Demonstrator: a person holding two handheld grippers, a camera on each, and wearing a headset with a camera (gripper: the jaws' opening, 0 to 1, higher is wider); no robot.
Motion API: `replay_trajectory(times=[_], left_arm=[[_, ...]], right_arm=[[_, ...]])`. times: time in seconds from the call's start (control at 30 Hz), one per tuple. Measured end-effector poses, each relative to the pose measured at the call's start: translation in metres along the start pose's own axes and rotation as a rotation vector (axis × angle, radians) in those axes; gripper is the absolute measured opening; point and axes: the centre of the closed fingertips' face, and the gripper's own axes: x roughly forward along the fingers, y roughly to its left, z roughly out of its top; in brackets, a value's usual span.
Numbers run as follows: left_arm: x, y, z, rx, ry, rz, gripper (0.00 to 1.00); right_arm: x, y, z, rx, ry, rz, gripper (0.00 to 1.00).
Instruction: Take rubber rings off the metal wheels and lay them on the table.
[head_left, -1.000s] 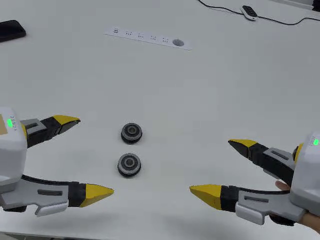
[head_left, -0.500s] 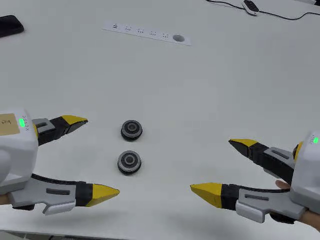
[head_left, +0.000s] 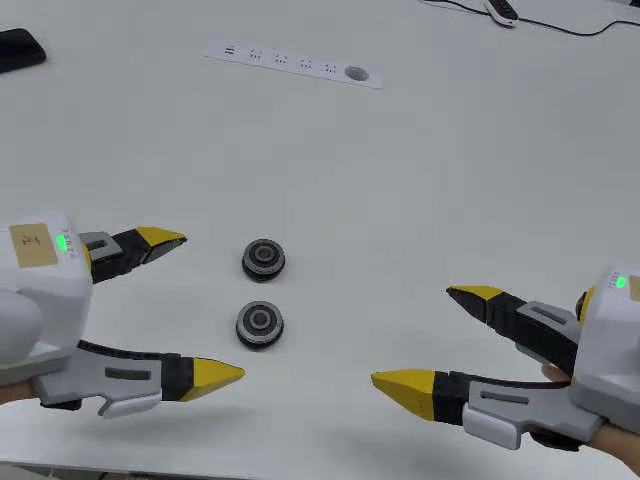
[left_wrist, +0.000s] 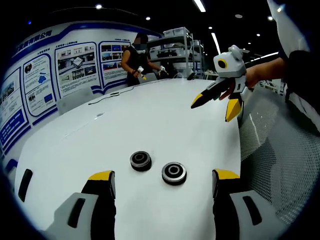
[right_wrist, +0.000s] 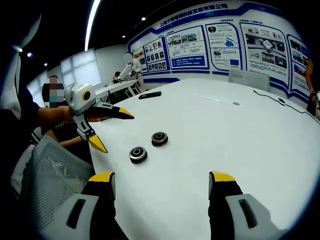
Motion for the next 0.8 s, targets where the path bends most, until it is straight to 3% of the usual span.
replay_trajectory(times=[0.43, 0.47, 0.53, 0.67, 0.8], left_arm=[[0.023, 0.000, 0.002, 0.022, 0.007, -0.062, 0.65], [0.024, -0.001, 0.002, 0.018, 0.007, -0.068, 0.63], [0.026, -0.003, 0.003, -0.048, -0.007, -0.087, 0.58], [0.025, -0.002, 0.001, -0.044, -0.011, -0.075, 0.51], [0.026, -0.002, -0.005, -0.032, 0.020, -0.081, 0.45]], right_arm=[[0.006, 0.007, -0.003, 0.028, 0.001, 0.023, 0.74], [0.006, 0.008, -0.003, 0.034, 0.000, 0.025, 0.73], [0.006, 0.007, -0.003, 0.046, -0.003, 0.025, 0.69], [0.007, 0.006, -0.002, 0.075, -0.022, 0.024, 0.67], [0.008, 0.006, -0.001, 0.095, -0.034, 0.029, 0.66]])
